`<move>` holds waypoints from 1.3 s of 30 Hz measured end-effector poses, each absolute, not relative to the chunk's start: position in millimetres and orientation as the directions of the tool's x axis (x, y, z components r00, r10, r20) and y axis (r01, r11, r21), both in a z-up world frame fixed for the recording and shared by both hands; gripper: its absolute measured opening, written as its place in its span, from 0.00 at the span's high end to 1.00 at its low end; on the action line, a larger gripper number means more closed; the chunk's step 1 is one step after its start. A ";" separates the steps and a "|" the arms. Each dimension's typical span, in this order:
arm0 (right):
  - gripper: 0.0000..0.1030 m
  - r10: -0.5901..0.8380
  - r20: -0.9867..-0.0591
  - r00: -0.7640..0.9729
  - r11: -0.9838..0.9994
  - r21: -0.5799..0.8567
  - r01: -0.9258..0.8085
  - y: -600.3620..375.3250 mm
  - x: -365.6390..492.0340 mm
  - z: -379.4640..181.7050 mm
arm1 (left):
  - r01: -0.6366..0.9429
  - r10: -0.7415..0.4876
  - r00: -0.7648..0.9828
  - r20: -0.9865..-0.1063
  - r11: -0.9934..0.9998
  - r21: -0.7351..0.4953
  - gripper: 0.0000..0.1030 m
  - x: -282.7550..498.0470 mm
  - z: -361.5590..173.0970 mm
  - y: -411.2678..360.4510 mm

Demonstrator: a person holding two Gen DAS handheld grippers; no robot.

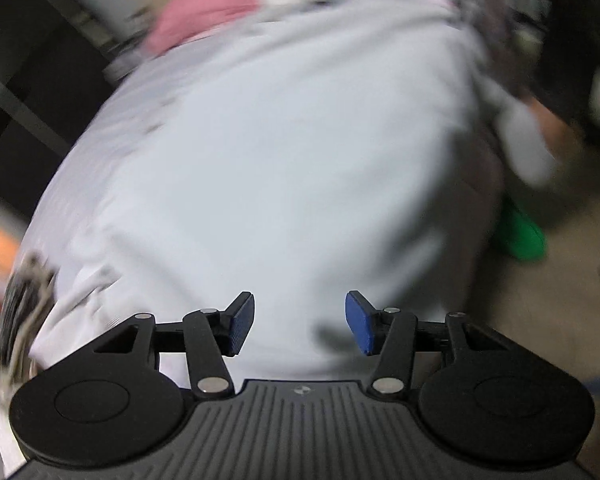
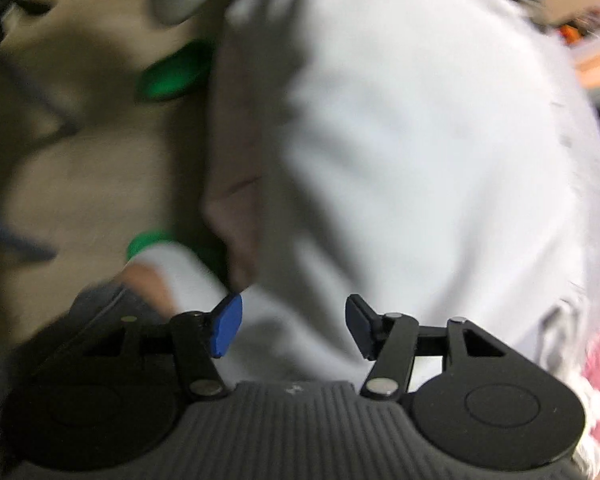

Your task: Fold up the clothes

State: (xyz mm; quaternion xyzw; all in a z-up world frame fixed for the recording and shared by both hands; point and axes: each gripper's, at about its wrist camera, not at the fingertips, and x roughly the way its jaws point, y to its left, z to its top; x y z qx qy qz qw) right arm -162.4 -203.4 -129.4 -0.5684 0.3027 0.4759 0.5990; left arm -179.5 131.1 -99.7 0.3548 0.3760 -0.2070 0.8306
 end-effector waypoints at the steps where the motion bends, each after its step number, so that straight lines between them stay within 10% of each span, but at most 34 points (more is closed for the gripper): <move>1: 0.40 0.247 -0.894 0.375 -0.072 -0.403 -0.912 -199.3 -157.8 -122.6 | 0.570 -0.068 0.635 -0.769 0.713 0.408 0.53 -171.2 -99.5 140.6; 15: 0.32 0.347 -0.867 0.358 -0.209 -0.444 -0.871 -131.4 -164.6 -90.6 | -0.148 0.065 0.652 -0.755 0.988 -0.043 0.51 -65.4 -100.2 258.1; 25: 0.32 0.286 -0.904 0.317 -0.280 -0.395 -0.875 -129.9 -165.0 -101.3 | -0.326 0.032 0.617 -0.786 0.920 -0.219 0.52 -20.3 -121.6 280.0; 29: 0.31 0.281 -0.904 0.323 -0.280 -0.399 -0.873 -130.6 -162.9 -99.7 | -0.319 0.026 0.582 -0.813 0.927 -0.199 0.92 -8.6 -123.5 282.7; 39: 0.30 0.275 -0.909 0.312 -0.301 -0.390 -0.870 -138.3 -165.6 -100.7 | -0.284 -0.022 0.670 -0.742 0.916 -0.284 0.96 -31.7 -38.6 290.3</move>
